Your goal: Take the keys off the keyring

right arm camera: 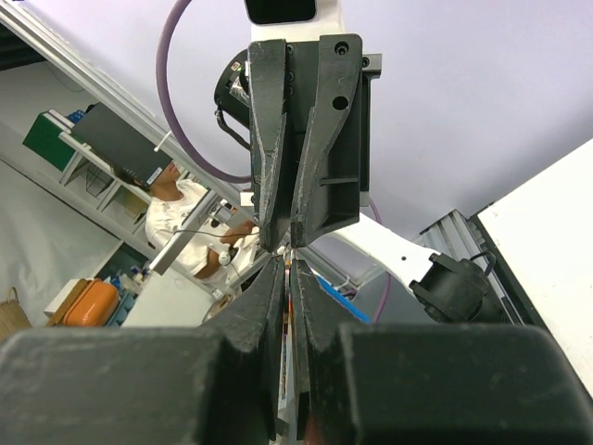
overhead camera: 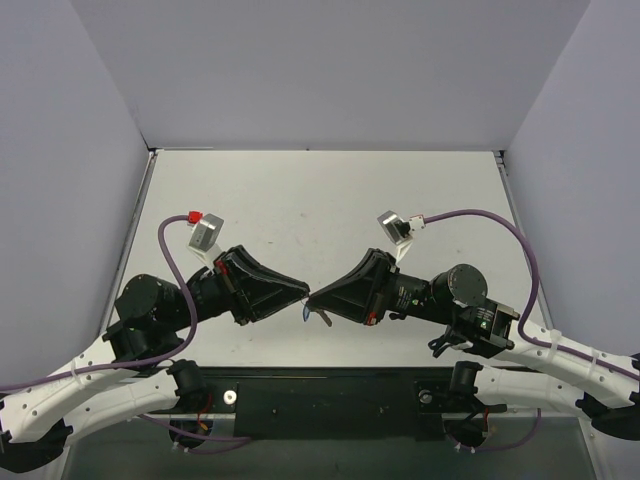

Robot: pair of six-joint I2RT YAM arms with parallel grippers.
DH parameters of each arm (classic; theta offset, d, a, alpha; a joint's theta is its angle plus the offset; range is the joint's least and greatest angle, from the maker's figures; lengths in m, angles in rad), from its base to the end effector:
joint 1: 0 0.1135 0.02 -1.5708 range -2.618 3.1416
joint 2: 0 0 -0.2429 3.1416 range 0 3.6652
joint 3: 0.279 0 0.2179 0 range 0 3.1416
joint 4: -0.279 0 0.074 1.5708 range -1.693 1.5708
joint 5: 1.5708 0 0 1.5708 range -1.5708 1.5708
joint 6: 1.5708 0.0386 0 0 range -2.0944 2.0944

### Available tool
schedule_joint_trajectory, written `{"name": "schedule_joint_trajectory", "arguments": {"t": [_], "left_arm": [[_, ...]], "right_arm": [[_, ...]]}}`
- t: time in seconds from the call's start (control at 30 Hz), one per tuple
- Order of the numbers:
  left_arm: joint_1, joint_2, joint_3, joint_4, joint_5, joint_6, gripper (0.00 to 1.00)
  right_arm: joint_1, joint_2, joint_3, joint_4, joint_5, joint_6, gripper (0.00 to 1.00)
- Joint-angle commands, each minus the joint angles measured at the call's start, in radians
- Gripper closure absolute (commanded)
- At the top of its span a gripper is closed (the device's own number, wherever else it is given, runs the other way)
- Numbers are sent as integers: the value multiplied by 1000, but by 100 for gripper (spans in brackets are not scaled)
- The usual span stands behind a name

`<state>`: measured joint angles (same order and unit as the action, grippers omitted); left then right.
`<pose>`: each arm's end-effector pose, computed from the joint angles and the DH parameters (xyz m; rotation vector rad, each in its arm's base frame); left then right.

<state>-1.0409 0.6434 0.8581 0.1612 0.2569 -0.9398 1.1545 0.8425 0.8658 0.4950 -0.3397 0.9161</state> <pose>0.0527 -0.1095 0.4034 0.3406 1.4029 -1.8436 0.0538 0.1536 0.4143 -0.5254 1.2213 1.9994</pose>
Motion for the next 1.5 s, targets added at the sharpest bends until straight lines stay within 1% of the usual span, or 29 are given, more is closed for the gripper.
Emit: {"name": "schedule_joint_trajectory", "arguments": {"t": [0.0,0.27,0.93,1.0,1.03,1.07,1.1,1.17,1.3,1.37,1.4,1.47], "left_arm": [[-7,-14,4,43,-7,-8,76],[-7,-17,5,17,-16,-5,76],[-7,-4,-8,15,-19,-2,76],[-7,-5,-8,17,-22,-4,82],[-7,-5,-7,17,-22,-4,91],[-7,-7,-8,15,-24,-4,97],[-7,-8,-5,8,-27,-4,100],[-7,-7,4,-8,-22,2,100],[-7,-10,41,-98,-13,35,100],[-7,-17,68,-158,-2,62,100],[-7,-19,88,-216,4,78,100],[-7,-18,126,-276,30,108,100]], "right_arm": [[7,-19,4,82,16,-6,100],[7,-26,4,76,21,-13,100],[5,-20,9,77,16,-10,100],[7,-19,6,79,16,-10,100],[7,-19,6,77,16,-10,100],[5,-19,6,77,16,-10,100],[7,-20,4,76,16,-8,100],[5,-19,6,68,13,-11,100],[5,-22,7,39,16,-16,100],[7,-17,27,-21,15,-19,100],[7,-11,45,-65,15,-26,100],[7,-6,58,-102,10,-28,100]]}}
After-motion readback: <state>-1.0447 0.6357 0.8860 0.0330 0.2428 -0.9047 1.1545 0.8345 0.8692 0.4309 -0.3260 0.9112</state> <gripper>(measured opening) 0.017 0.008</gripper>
